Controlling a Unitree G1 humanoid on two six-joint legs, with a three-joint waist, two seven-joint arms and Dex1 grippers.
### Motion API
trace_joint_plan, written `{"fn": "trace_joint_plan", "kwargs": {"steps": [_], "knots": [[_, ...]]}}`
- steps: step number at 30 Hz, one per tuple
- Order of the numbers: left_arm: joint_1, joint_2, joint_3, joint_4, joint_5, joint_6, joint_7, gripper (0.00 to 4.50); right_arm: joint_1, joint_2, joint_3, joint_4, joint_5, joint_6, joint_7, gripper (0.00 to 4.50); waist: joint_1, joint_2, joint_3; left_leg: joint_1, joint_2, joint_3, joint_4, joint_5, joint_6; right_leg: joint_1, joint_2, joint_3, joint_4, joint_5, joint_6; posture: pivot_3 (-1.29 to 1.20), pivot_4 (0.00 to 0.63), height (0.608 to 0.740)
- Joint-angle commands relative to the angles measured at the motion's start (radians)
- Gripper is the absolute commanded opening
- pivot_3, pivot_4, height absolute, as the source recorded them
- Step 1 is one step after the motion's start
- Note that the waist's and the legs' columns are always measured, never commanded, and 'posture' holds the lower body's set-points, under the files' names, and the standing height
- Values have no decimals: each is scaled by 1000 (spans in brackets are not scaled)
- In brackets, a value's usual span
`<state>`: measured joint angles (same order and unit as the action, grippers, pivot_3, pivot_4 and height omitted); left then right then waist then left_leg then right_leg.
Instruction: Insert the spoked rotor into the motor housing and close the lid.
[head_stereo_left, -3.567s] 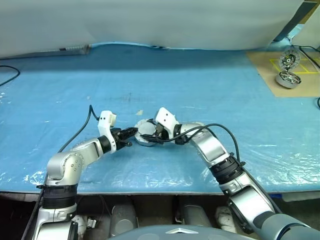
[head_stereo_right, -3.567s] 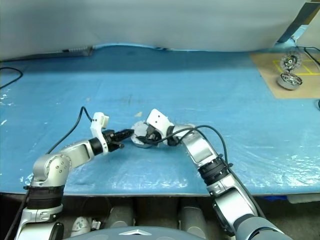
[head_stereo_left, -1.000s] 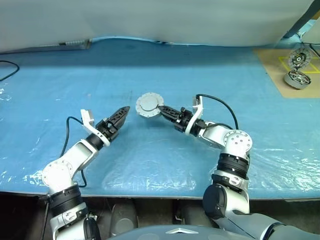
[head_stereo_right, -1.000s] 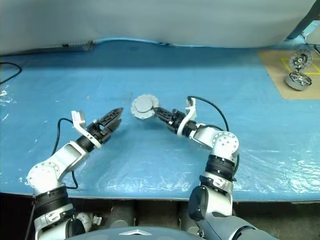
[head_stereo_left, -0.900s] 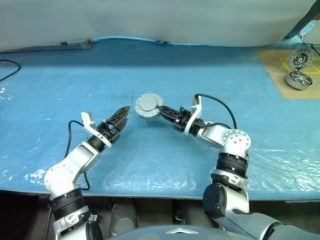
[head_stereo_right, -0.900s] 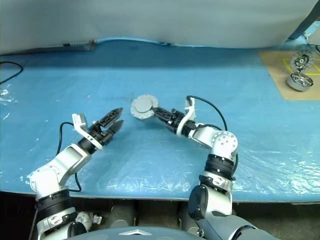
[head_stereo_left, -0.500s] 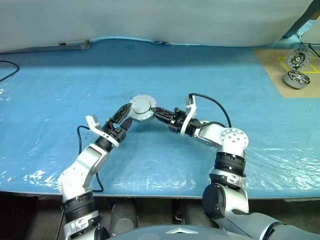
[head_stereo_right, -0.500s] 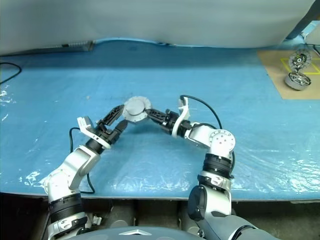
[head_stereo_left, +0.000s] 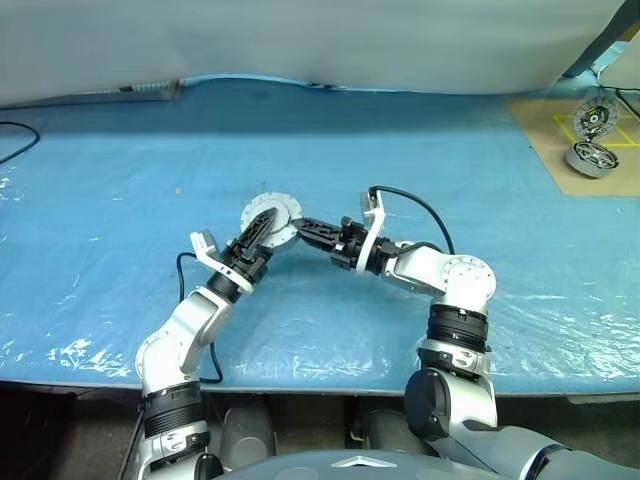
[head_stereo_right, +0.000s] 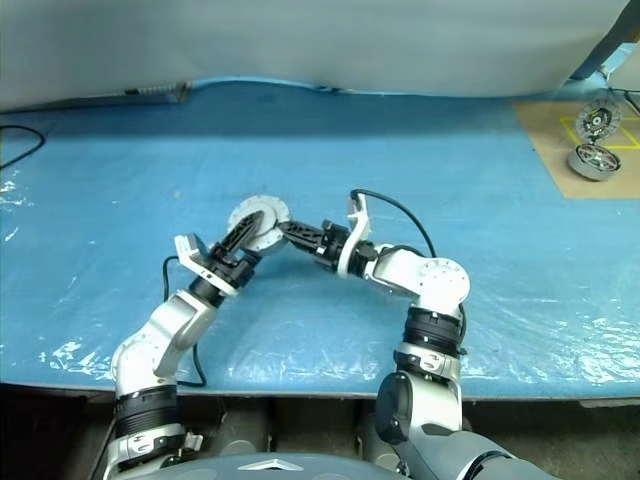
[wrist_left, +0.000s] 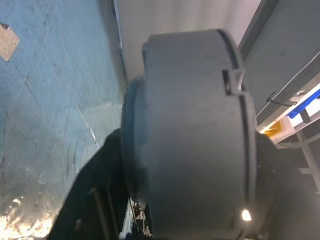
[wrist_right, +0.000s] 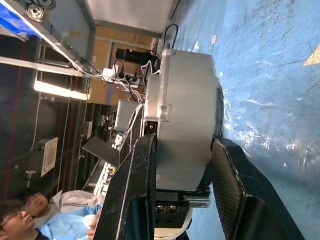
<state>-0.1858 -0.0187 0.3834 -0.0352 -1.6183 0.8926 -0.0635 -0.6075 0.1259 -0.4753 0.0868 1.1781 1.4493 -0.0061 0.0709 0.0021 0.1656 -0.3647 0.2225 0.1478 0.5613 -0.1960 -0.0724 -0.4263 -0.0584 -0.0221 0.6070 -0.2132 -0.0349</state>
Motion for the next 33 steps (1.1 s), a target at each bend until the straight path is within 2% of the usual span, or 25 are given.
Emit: {"fn": "trace_joint_plan", "kwargs": {"steps": [1, 7, 9, 11, 14, 16, 17, 20, 25, 29, 33], "knots": [[4, 35, 8, -22, -56, -6, 1, 2399, 5, 41, 37, -76, 53, -46, 11, 1181, 0, 0, 0, 0, 0, 0, 0, 0, 0, 0, 0, 0, 0, 0, 0, 0, 150, 740], [-13, 44, 11, -38, -62, -60, 22, 2399, 71, -80, 185, -149, -97, -171, 120, 1181, 1, 0, 0, -1, 0, 0, 1, 0, 0, 0, 0, 0, 0, 0, 0, 0, 150, 740], [-45, 55, 15, -18, -31, -88, 30, 2399, 101, -138, 214, -150, -139, -214, 166, 1914, 6, 0, 0, -2, 0, -1, 1, 0, 0, 0, 0, -1, 0, 1, 1, 0, 150, 740], [-75, 72, 18, 11, -5, -107, 33, 2399, 120, -179, 229, -147, -169, -255, 194, 2460, 9, -1, 0, -1, 0, -1, 2, 0, 0, 2, 0, -1, 0, 1, 2, 0, 150, 740], [-119, 103, 23, 68, 27, -124, 22, 2399, 142, -238, 283, -163, -250, -331, 236, 3581, 8, -1, 0, -1, 0, -1, 4, 0, 0, 2, 0, 0, 0, 2, 3, 0, 150, 740], [-167, 131, 32, 136, 63, -136, 0, 2399, 168, -295, 357, -191, -338, -405, 288, 4250, 7, -1, 0, -1, 0, -1, 5, 0, 0, 2, 0, 0, 0, 3, 3, 0, 150, 740], [-205, 148, 34, 187, 91, -143, -14, 2399, 192, -351, 441, -211, -436, -490, 330, 4498, 8, -1, 0, -1, 0, -1, 5, 0, 0, 2, 0, 0, 0, 3, 3, 0, 150, 740], [-327, 191, 27, 356, 192, -168, -60, 2399, 254, -440, 613, -234, -671, -741, 397, 4500, 21, -1, -1, -2, 0, -2, 7, 0, 0, 2, 0, -1, 1, 4, 3, 0, 150, 740], [-563, 216, 25, 710, 394, -286, -169, 2399, 312, -493, 761, -145, -993, -1118, 377, 4500, 27, -3, 0, -3, -1, -2, 9, 0, 0, 2, -1, 0, 0, 5, 5, 0, 150, 740], [-735, 207, 35, 973, 525, -363, -250, 2399, 323, -454, 740, -93, -1060, -1221, 342, 4500, 24, -8, 4, -4, -2, -3, 11, 0, 0, 2, -1, 0, 0, 7, 5, 0, 150, 740], [-845, 181, 47, 1164, 639, -453, -272, 2399, 318, -424, 728, -49, -1108, -1306, 327, 4500, 23, -10, 4, -4, -2, -3, 11, 0, 0, 2, -1, 1, 0, 7, 4, 0, 150, 740]]}}
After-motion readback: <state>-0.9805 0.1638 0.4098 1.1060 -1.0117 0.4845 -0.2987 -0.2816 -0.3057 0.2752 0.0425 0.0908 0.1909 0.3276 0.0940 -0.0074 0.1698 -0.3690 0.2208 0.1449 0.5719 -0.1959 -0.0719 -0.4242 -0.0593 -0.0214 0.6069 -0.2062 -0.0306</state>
